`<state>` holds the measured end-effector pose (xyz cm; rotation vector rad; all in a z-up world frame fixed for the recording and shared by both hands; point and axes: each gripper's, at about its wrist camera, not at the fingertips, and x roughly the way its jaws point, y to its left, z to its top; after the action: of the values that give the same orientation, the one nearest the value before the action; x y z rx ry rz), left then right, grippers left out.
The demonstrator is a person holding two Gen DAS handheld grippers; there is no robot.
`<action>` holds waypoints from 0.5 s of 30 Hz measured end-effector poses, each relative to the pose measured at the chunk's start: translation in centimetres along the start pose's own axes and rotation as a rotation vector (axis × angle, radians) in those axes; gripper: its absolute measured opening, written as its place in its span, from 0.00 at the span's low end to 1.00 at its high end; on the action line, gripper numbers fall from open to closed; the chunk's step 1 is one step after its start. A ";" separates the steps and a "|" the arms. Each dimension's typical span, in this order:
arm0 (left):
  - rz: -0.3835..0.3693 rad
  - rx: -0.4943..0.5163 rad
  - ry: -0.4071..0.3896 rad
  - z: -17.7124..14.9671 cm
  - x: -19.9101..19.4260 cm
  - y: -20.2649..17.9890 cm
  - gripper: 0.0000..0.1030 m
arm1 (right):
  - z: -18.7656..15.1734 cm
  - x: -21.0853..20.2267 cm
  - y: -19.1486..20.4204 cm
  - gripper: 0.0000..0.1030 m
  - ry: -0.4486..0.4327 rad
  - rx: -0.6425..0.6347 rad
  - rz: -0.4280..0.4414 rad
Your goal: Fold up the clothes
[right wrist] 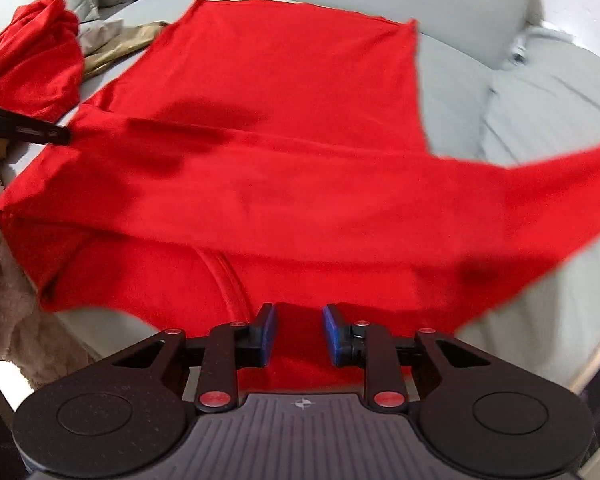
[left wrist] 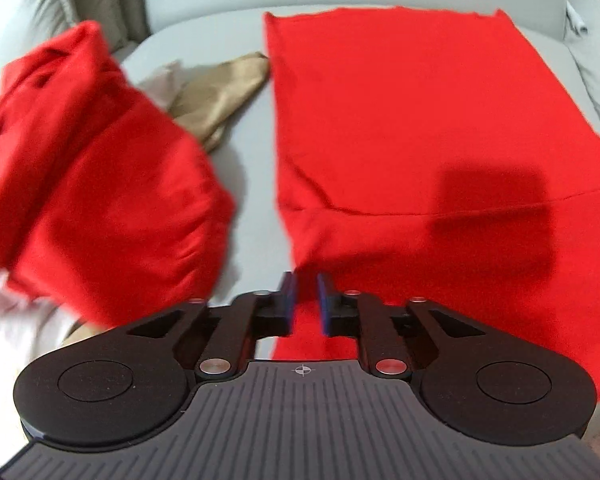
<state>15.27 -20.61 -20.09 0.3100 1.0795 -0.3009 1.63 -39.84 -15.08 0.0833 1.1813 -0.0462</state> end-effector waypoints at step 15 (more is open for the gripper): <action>-0.087 0.115 0.063 -4.3 -1.1 -6.3 0.45 | 1.0 1.9 4.3 0.36 -0.008 -0.009 0.062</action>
<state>8.88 -24.60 -21.61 0.3779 1.1418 -0.4345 3.65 -35.66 -16.28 0.1121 1.1704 0.0135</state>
